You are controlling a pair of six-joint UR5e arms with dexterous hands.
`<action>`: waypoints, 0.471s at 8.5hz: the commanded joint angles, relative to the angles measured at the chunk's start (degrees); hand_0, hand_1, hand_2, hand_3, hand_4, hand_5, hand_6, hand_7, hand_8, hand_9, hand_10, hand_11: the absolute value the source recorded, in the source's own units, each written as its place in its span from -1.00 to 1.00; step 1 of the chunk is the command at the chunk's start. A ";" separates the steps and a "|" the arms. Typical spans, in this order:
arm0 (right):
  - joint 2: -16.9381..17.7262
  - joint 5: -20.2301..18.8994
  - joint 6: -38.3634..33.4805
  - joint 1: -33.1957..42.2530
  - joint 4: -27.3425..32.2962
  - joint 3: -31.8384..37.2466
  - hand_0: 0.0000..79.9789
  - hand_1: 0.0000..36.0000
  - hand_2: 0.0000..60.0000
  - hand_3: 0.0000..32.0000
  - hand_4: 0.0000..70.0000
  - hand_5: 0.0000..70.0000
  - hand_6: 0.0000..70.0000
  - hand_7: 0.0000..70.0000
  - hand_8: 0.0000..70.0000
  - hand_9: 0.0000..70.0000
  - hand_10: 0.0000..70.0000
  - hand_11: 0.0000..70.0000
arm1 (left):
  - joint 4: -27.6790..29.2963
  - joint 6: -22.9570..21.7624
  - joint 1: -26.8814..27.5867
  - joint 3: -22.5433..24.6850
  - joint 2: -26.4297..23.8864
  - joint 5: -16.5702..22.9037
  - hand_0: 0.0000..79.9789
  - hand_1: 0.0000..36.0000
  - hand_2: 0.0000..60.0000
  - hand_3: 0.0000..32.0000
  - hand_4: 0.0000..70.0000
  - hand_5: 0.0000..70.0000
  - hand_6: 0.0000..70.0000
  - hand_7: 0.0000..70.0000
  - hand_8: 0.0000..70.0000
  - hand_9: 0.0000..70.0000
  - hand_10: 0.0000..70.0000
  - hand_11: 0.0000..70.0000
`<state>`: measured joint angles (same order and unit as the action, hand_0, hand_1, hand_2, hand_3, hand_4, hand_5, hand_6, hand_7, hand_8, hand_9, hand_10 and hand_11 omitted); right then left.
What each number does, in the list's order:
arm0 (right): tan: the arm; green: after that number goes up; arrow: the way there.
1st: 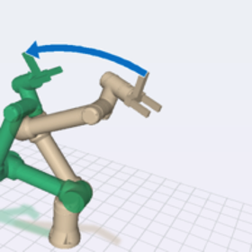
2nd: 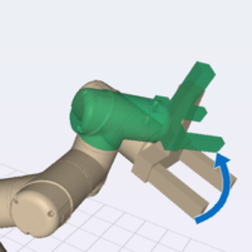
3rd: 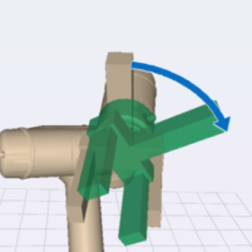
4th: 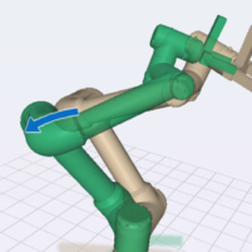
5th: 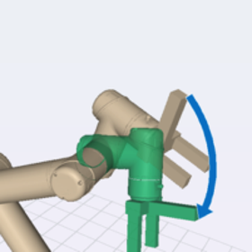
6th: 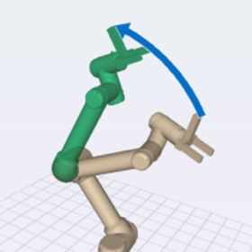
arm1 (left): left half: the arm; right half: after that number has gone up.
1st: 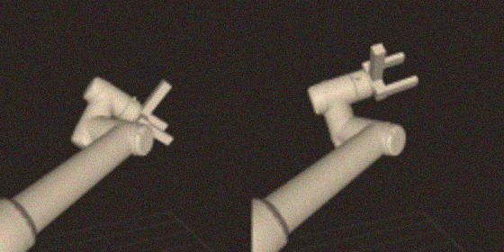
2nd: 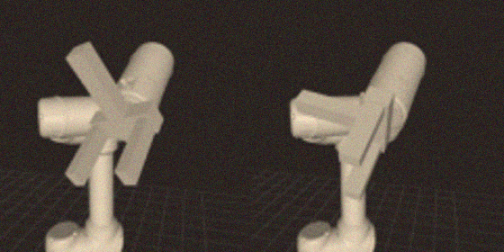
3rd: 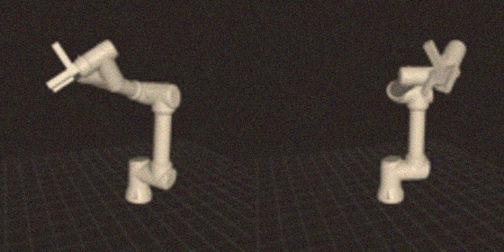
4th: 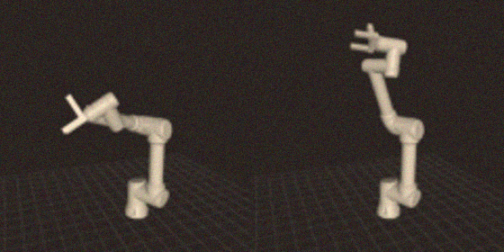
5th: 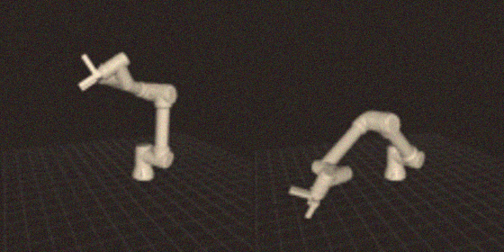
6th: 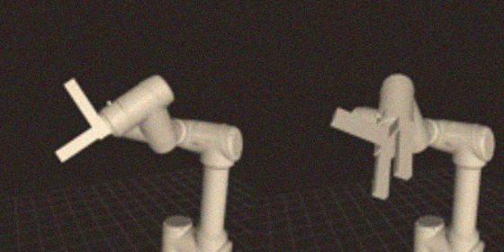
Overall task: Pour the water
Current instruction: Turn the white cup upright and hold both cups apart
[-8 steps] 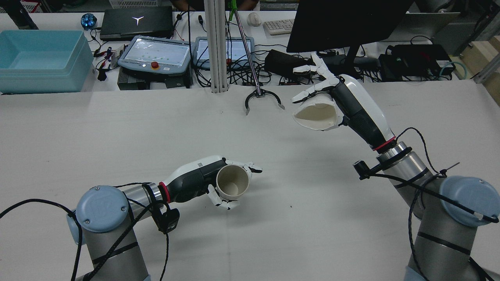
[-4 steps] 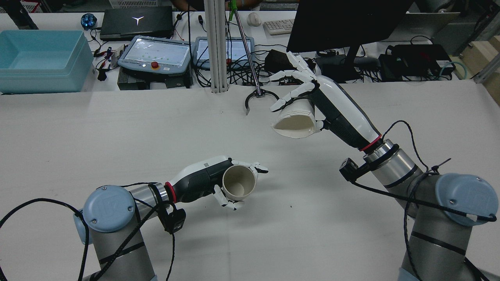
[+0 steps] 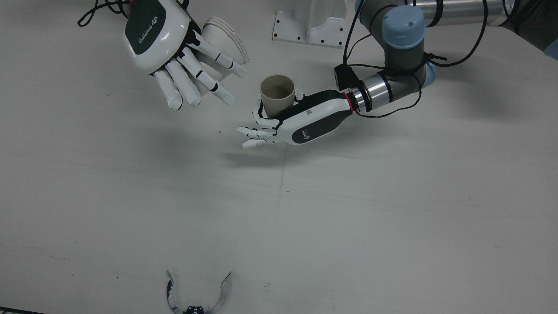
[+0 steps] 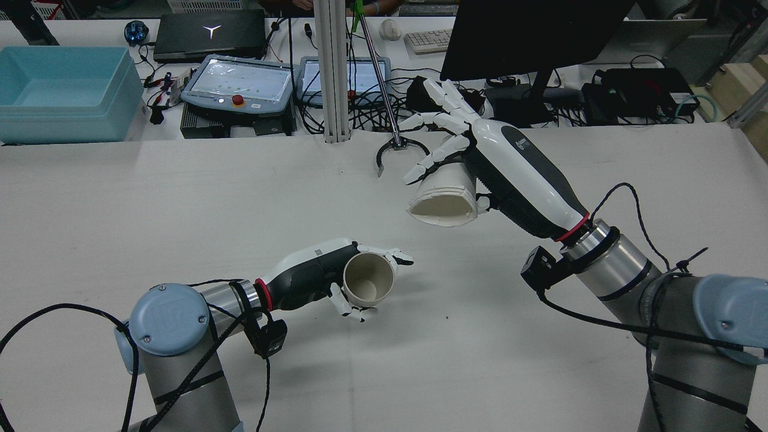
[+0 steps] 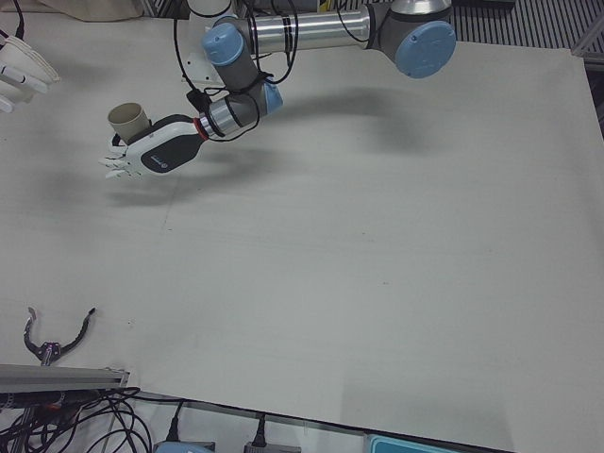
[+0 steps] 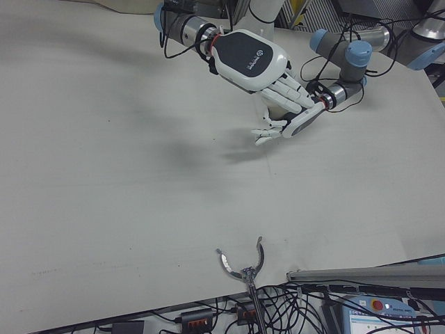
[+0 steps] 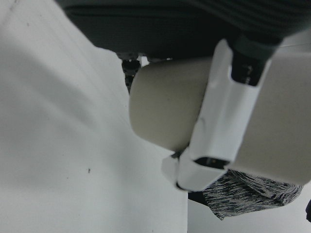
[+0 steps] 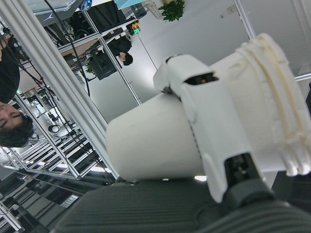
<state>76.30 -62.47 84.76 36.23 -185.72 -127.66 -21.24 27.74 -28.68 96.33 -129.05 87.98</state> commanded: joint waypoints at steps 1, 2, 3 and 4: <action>4.62 13.52 -19.14 2.09 0.09 4.67 0.96 0.79 0.28 -1.00 1.00 -0.77 -0.40 -0.46 -0.91 -0.93 -1.00 -1.00 | -0.29 -1.28 -1.28 0.87 0.73 0.26 1.00 1.00 1.00 -1.00 1.00 1.00 -0.45 -0.54 -0.73 -0.88 -0.71 -0.50; 5.17 19.52 -37.29 2.27 0.01 12.01 0.60 0.49 0.23 -1.00 1.00 -0.82 -0.39 -0.43 -0.89 -0.93 -1.00 -1.00 | -0.38 -3.29 -3.03 0.96 2.47 0.09 1.00 1.00 1.00 -1.00 1.00 1.00 -0.46 -0.55 -0.73 -0.88 -0.71 -0.51; 5.09 20.54 -46.95 2.62 -0.08 15.83 0.57 0.43 0.22 -1.00 1.00 -0.83 -0.46 -0.52 -0.88 -0.95 -1.00 -0.99 | -0.29 -3.57 -4.87 2.01 4.84 0.09 1.00 1.00 1.00 -1.00 1.00 1.00 -0.48 -0.57 -0.74 -0.89 -0.72 -0.51; 5.69 20.98 -48.70 3.14 0.36 15.78 0.56 0.45 0.24 -1.00 1.00 -0.82 -0.44 -0.45 -0.81 -0.91 -0.99 -0.99 | -0.03 -3.66 -6.63 4.02 8.43 0.26 1.00 1.00 1.00 -1.00 1.00 1.00 -0.50 -0.58 -0.74 -0.89 -0.72 -0.51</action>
<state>80.80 -45.80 51.29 38.43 -185.77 -116.89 -21.55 24.99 -31.89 97.62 -126.13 88.09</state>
